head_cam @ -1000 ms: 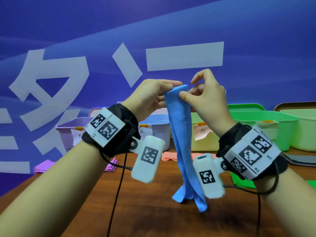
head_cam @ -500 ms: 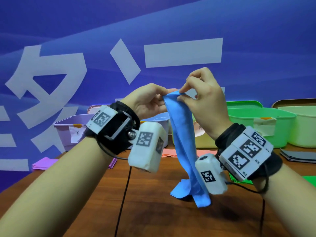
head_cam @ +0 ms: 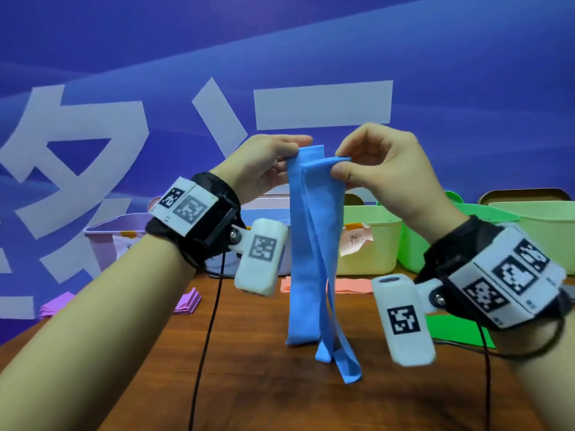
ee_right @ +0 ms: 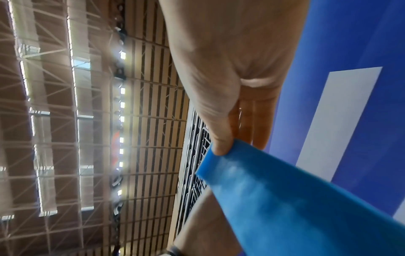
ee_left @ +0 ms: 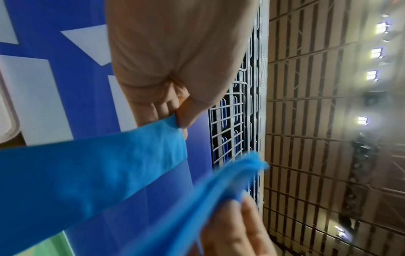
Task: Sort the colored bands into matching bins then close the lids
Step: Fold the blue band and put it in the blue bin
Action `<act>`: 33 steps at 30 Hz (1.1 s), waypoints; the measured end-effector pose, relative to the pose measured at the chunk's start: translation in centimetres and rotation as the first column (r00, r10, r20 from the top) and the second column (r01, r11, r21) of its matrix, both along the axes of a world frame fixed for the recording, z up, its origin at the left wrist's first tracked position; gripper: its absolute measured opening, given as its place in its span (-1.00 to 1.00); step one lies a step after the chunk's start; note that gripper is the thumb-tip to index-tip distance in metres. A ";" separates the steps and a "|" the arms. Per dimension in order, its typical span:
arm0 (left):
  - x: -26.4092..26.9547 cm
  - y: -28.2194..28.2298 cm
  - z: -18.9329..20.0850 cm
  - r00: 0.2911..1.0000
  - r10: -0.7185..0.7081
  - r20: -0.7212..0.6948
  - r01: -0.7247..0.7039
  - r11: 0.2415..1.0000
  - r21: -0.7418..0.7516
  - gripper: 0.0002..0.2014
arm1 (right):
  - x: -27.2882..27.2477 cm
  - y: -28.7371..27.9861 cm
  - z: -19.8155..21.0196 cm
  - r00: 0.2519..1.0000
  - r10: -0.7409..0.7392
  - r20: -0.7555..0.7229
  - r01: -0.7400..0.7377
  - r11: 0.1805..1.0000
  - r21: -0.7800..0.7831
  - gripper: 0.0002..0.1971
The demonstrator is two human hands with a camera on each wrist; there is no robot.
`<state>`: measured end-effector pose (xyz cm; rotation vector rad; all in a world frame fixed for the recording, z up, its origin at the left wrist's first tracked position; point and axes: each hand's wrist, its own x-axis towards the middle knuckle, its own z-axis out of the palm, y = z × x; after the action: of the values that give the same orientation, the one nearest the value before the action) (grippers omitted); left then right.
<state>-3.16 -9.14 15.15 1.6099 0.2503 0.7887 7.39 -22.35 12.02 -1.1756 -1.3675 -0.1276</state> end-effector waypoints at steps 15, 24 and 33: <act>-0.3 -1.2 -0.5 0.998 -0.054 -0.023 0.056 0.995 0.087 -0.70 | 0.2 1.7 -0.5 0.971 -0.227 -0.079 0.233 0.969 0.080 -0.77; -0.5 -1.7 -0.8 0.995 -0.102 -0.021 0.103 0.993 0.062 -0.78 | 0.4 2.2 -0.6 0.951 -0.300 -0.081 0.305 0.950 0.064 -0.82; 0.2 -1.4 -2.6 0.994 -0.075 0.080 0.055 0.974 0.220 -0.79 | 0.5 2.4 -0.2 0.947 -0.287 -0.142 0.296 0.954 0.042 -0.85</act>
<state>-2.95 -10.55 12.60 1.7741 0.0483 0.8572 7.87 -19.94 11.78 -1.3047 -1.0587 -0.2954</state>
